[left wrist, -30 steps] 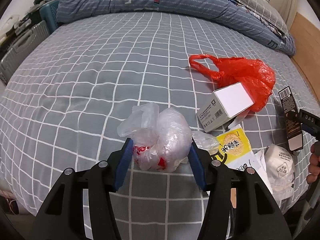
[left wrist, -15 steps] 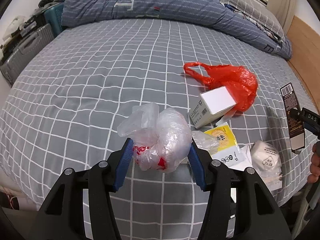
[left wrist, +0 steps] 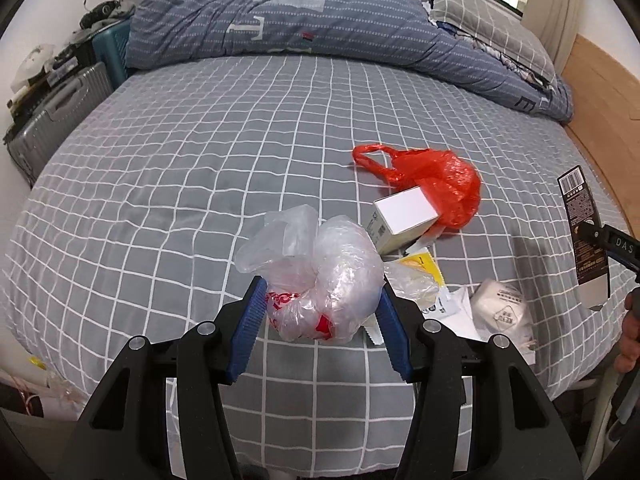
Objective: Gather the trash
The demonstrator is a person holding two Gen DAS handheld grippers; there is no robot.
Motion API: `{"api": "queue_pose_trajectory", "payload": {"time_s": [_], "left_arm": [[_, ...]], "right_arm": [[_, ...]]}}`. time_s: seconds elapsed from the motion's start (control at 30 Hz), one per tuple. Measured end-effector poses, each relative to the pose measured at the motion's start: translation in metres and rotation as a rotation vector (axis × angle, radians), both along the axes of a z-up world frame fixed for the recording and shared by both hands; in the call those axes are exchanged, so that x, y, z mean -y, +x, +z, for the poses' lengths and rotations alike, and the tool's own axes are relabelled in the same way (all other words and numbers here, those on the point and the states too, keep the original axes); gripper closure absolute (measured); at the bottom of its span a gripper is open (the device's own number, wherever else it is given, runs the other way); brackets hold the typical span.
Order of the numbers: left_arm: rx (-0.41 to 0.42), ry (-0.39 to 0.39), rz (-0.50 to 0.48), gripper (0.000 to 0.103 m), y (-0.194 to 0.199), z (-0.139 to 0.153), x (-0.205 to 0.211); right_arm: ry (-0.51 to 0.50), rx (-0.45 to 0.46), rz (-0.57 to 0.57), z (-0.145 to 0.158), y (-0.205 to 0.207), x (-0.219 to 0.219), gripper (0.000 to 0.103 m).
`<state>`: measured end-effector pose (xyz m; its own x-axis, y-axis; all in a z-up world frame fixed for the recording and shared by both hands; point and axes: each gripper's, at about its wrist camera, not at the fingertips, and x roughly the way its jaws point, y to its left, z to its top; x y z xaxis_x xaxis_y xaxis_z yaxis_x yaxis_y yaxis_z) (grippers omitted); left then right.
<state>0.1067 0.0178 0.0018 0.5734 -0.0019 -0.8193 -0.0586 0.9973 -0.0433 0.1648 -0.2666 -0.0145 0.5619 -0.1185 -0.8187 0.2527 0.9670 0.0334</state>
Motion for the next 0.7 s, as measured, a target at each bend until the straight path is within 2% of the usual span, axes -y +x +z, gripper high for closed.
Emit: {"api": "queue_pose_trajectory", "payload": {"time_s": [0.47, 0.7], "left_arm": [[0.047, -0.002, -0.024, 0.05, -0.04, 0.038, 0.016], [0.057, -0.023, -0.032, 0.05, -0.058, 0.045, 0.021]], "right_arm": [[-0.037, 0.032, 0.054, 0.026, -0.048, -0.02, 0.016], [-0.035, 0.046, 0.074, 0.035, -0.075, -0.028, 0.016]]}}
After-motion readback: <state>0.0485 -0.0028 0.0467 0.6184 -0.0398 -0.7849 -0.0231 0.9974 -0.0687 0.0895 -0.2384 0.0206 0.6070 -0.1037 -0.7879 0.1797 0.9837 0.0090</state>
